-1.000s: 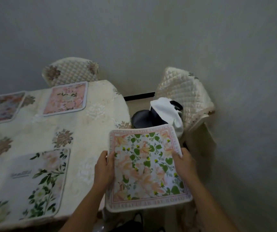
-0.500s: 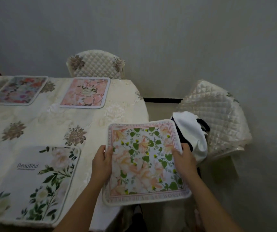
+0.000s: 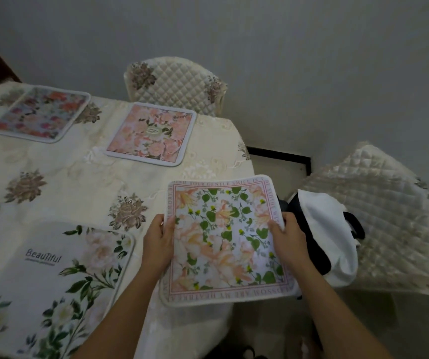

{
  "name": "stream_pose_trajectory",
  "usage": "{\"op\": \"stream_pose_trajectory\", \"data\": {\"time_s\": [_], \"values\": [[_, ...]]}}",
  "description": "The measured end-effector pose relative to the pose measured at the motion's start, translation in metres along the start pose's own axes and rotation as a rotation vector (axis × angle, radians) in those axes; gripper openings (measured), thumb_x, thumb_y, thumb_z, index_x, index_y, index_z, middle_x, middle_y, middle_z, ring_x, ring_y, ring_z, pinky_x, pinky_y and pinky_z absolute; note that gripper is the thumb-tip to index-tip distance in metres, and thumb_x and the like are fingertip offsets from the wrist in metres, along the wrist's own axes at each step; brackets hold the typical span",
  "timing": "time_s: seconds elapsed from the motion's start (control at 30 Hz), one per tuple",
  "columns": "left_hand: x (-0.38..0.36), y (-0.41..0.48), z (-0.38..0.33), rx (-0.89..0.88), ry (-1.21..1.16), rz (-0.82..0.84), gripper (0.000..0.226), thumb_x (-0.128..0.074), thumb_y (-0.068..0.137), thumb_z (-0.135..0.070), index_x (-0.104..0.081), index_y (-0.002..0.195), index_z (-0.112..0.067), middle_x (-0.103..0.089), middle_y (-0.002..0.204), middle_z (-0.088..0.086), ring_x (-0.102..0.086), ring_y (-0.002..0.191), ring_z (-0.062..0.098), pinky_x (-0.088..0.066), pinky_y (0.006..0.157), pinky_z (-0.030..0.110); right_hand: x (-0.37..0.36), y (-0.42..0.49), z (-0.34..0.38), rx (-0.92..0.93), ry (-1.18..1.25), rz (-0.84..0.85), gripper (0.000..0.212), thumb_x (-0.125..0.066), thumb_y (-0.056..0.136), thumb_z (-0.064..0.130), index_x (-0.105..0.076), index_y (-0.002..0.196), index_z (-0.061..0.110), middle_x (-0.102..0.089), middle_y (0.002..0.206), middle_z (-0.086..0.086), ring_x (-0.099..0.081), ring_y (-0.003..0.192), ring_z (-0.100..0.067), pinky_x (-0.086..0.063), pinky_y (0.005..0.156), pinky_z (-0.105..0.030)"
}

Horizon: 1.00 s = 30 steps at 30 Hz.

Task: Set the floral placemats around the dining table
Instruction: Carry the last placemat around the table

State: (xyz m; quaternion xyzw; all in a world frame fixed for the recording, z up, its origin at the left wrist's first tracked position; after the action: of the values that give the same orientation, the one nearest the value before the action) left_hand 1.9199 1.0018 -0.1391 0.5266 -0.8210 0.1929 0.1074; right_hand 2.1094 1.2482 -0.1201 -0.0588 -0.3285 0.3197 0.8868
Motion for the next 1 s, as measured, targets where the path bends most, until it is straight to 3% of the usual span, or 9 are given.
{"op": "stream_pose_trajectory", "data": {"time_s": [0.1, 0.23, 0.37, 0.53, 0.73, 1.0], "values": [[-0.001, 0.011, 0.003, 0.008, 0.024, -0.022, 0.024, -0.046, 0.103, -0.032, -0.056, 0.096, -0.011, -0.065, 0.085, 0.008, -0.066, 0.072, 0.018, -0.054, 0.056, 0.030, -0.010, 0.015, 0.001, -0.006, 0.006, 0.032, 0.012, -0.052, 0.101, 0.029, -0.050, 0.107, 0.020, -0.067, 0.096, 0.001, -0.068, 0.081, -0.017, -0.056, 0.066, -0.034], [-0.001, 0.030, 0.007, 0.028, 0.058, -0.034, 0.022, -0.047, 0.102, -0.033, -0.059, 0.099, -0.015, -0.067, 0.086, 0.006, -0.068, 0.076, 0.022, -0.058, 0.065, 0.046, -0.024, 0.035, -0.003, -0.007, 0.011, 0.082, 0.014, -0.051, 0.101, 0.028, -0.048, 0.108, 0.016, -0.065, 0.099, -0.001, -0.066, 0.082, -0.016, -0.056, 0.068, -0.037], [0.000, 0.047, -0.001, 0.006, 0.091, -0.056, 0.010, -0.053, 0.101, -0.026, -0.059, 0.101, -0.018, -0.065, 0.089, -0.011, -0.066, 0.080, 0.007, -0.053, 0.059, 0.021, -0.041, 0.052, -0.007, -0.037, 0.035, 0.129, 0.015, -0.050, 0.101, 0.028, -0.046, 0.112, 0.018, -0.063, 0.104, -0.002, -0.065, 0.085, -0.018, -0.054, 0.072, -0.039], [0.002, 0.076, 0.009, -0.006, 0.158, -0.027, 0.008, -0.060, 0.097, -0.027, -0.060, 0.103, -0.021, -0.067, 0.094, -0.012, -0.065, 0.087, 0.007, -0.054, 0.068, 0.029, -0.066, 0.070, -0.016, -0.102, 0.078, 0.127, 0.020, -0.055, 0.098, 0.030, -0.048, 0.113, 0.019, -0.066, 0.109, -0.005, -0.067, 0.090, -0.023, -0.056, 0.079, -0.043], [0.001, 0.106, 0.028, -0.004, 0.268, -0.010, 0.016, -0.062, 0.095, -0.030, -0.058, 0.109, -0.023, -0.062, 0.089, -0.016, -0.061, 0.080, 0.001, -0.048, 0.061, 0.024, -0.090, 0.080, -0.025, -0.131, 0.035, 0.150, 0.017, -0.055, 0.099, 0.031, -0.047, 0.110, 0.021, -0.069, 0.111, -0.006, -0.069, 0.093, -0.024, -0.057, 0.081, -0.044], [-0.005, 0.120, 0.051, 0.135, 0.327, 0.008, 0.038, -0.070, 0.090, -0.026, -0.055, 0.122, -0.013, -0.066, 0.100, 0.005, -0.064, 0.079, 0.023, -0.053, 0.066, 0.034, -0.088, 0.081, -0.048, -0.221, -0.078, 0.132, 0.021, -0.064, 0.094, 0.034, -0.054, 0.101, 0.017, -0.070, 0.105, -0.006, -0.068, 0.089, -0.023, -0.055, 0.072, -0.038]]}}
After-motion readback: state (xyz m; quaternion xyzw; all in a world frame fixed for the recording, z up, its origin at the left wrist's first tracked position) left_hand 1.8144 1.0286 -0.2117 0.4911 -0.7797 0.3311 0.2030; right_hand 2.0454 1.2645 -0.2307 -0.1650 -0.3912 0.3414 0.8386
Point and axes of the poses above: each hand's wrist, its own y-axis towards the middle knuckle, its own x-axis out of the back of the hand, z = x × y, the point moved 5 cm from there along y, towards the middle knuckle
